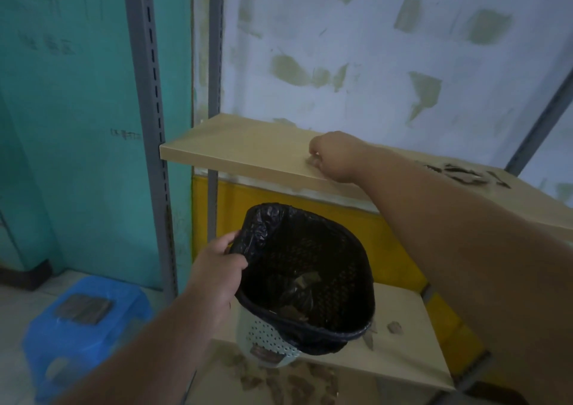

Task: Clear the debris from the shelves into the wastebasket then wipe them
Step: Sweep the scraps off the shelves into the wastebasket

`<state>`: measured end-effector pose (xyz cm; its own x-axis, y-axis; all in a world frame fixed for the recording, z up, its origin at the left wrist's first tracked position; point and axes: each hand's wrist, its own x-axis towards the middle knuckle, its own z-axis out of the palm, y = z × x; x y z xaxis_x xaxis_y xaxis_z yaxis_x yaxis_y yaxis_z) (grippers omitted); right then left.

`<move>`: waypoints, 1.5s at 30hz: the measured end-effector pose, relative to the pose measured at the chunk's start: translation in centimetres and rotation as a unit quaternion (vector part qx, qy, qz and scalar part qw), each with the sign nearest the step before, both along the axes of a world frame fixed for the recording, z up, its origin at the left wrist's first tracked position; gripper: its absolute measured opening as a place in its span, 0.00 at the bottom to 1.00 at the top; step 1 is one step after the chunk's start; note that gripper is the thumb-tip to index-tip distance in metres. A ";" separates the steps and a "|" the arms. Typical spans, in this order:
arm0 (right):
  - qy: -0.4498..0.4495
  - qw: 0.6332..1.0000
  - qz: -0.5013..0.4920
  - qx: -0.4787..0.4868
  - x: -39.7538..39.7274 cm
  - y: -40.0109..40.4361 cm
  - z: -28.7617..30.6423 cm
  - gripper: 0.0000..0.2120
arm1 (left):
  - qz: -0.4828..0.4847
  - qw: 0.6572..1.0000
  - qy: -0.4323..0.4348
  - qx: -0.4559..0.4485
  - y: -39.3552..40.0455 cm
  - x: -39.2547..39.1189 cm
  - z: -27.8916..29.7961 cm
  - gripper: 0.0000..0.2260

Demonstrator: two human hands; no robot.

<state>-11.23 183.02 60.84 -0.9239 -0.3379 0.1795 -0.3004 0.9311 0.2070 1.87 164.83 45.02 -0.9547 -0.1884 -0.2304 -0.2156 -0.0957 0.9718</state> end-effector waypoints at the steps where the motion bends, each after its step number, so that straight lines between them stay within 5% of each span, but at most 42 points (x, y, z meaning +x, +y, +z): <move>1: 0.016 1.000 0.003 -0.022 0.4 0.2 0.1 0.11 | -0.004 1.000 -0.001 0.001 0.2 0.1 0.0 0.27; 6: 0.032 0.957 0.090 -0.272 9.4 0.8 -1.8 0.12 | -0.020 0.999 -0.017 0.028 1.0 0.1 -0.2 0.29; 12: -0.179 0.976 0.085 -0.089 13.4 4.0 -11.2 0.19 | -0.021 1.000 0.008 0.019 4.5 1.0 -1.0 0.26; 21: 0.073 0.966 0.056 -0.241 11.7 16.9 -4.2 0.14 | 0.002 0.999 -0.013 0.053 11.9 1.9 -1.4 0.28; 26: 0.105 0.976 0.008 -0.188 7.3 22.9 -1.0 0.19 | 0.037 0.997 -0.010 0.072 17.1 2.3 -0.8 0.24; 34: -0.122 0.968 -0.175 -0.136 -0.2 28.9 1.0 0.62 | 0.101 0.989 0.020 0.109 23.0 2.2 -0.1 0.24; 45: -0.197 0.966 -0.056 -0.160 -3.8 26.4 -0.3 0.57 | 0.136 0.985 0.022 0.101 24.3 1.6 -0.7 0.26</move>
<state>-15.06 209.40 60.53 -0.9694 -0.2172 -0.1148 -0.1905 0.9597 -0.2067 3.45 189.09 44.33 -0.8849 -0.3931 -0.2498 -0.1140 -0.3373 0.9345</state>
